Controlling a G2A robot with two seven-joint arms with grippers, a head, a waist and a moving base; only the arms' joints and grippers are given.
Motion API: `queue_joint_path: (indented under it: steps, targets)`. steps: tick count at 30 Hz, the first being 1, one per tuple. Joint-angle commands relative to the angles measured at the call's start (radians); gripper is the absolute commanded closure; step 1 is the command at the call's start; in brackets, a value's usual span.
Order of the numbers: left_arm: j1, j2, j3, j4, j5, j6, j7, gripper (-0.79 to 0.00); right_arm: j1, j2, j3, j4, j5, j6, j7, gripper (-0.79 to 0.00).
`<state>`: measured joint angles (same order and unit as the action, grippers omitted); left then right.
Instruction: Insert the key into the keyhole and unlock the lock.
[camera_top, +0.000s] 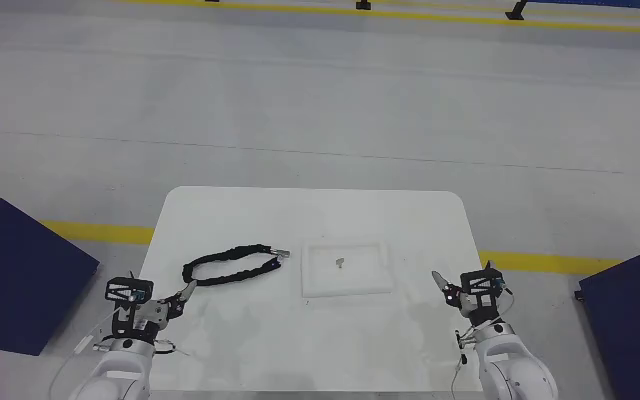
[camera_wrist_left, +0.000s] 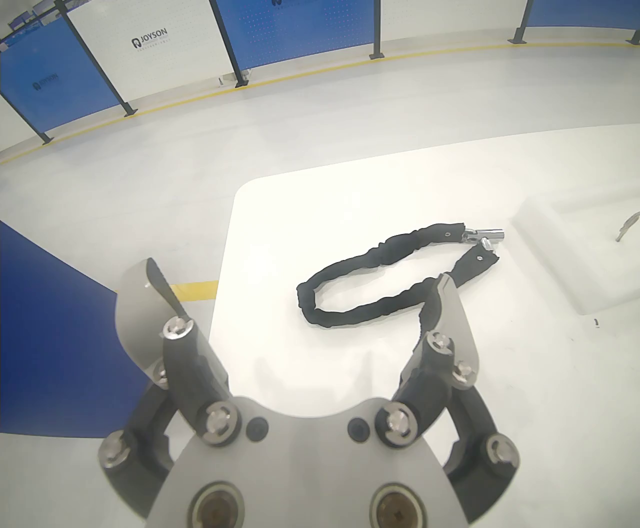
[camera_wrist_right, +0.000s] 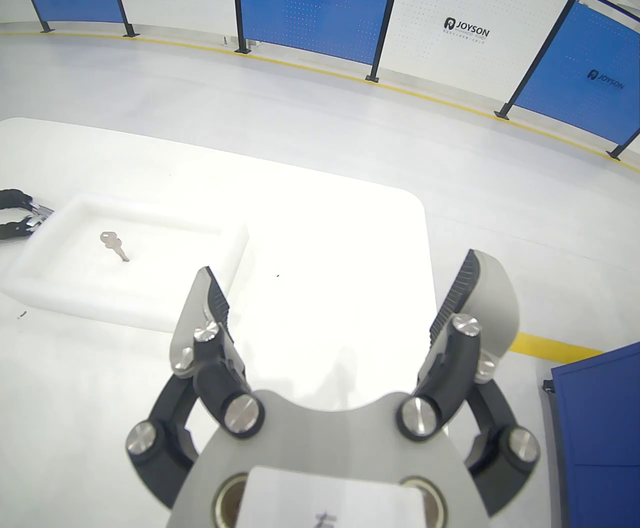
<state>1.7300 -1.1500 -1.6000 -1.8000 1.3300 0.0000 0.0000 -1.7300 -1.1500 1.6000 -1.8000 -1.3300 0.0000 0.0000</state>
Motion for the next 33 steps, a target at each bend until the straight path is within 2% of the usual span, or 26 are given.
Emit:
queue_joint_path:
  steps: [1,5,8,15,19,25,33]
  targets:
    - [0.000,0.000,0.000,0.000,0.000,0.000,0.000,-0.784,0.000,0.000,0.000,0.000,0.000,0.000,0.000,-0.784]
    - [0.000,0.000,0.000,0.000,0.000,0.000,0.000,-0.785,0.007,0.001,0.002,-0.008,-0.016,-0.011,0.005,-0.785]
    - [0.000,0.000,0.000,0.000,0.000,0.000,0.000,-0.785,0.031,0.005,0.022,-0.034,-0.033,-0.058,0.045,-0.785]
    - [0.000,0.000,0.000,0.000,0.000,0.000,0.000,-0.785,0.152,0.025,0.031,-0.102,-0.116,-0.309,0.211,-0.785]
    - [0.000,0.000,0.000,0.000,0.000,0.000,0.000,-0.785,0.280,0.039,-0.008,-0.108,-0.166,-0.532,0.325,-0.785]
    - [0.000,0.000,0.000,0.000,0.000,0.000,0.000,-0.785,0.519,0.045,-0.134,-0.015,-0.150,-0.800,0.475,-0.785]
    - [0.000,0.000,0.000,0.000,0.000,0.000,0.000,-0.785,0.826,0.015,-0.404,0.252,-0.001,-1.010,0.688,-0.785]
